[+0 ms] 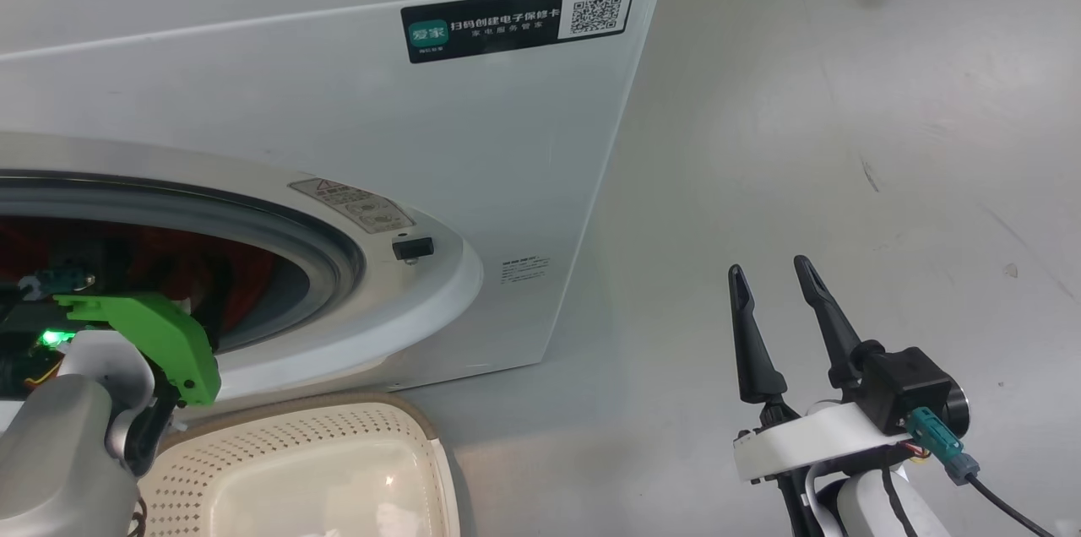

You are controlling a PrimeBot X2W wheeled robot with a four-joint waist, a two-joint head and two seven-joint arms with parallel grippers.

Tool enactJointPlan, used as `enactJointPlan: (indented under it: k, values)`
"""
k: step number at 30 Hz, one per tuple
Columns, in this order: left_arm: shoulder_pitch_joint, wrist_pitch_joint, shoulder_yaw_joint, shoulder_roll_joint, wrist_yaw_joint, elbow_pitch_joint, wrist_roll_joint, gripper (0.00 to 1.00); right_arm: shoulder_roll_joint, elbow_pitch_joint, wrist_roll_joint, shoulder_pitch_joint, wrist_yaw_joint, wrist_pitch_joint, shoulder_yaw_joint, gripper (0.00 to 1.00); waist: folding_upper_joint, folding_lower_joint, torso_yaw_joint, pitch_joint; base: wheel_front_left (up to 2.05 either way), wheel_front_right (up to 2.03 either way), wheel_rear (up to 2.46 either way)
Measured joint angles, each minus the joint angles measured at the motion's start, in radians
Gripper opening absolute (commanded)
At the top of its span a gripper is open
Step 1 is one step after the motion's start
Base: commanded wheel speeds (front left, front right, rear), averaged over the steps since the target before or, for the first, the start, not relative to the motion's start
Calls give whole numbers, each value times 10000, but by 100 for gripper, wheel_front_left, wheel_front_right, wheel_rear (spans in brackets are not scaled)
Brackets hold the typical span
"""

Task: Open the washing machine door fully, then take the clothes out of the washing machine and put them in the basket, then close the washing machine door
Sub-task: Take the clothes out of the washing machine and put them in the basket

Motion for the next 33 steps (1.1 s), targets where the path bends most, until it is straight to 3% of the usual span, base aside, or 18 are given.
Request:
enactJointPlan:
  k: [10,11,12,24,33]
  values:
    - [-360,52,-90,-71,0,698,-82,100,-2,0,2,-25,-75,0,92,100,0,0,-131,74,0,0,0]
    - [-397,48,-104,-86,0,748,-81,36,0,0,2,-31,-75,0,92,100,0,0,-139,76,0,0,0]
    - [-423,31,-119,-102,0,798,-82,0,-2,0,2,-39,-75,-2,92,100,0,0,-145,77,0,0,0]
    - [-636,-368,-472,-364,0,1114,-153,0,-2,19,0,-102,-150,0,-13,100,0,0,-32,-10,0,0,0]
    - [-667,-1373,-809,-650,0,1164,-151,0,-2,157,0,-102,-151,-2,-169,100,0,0,287,-345,0,0,0]
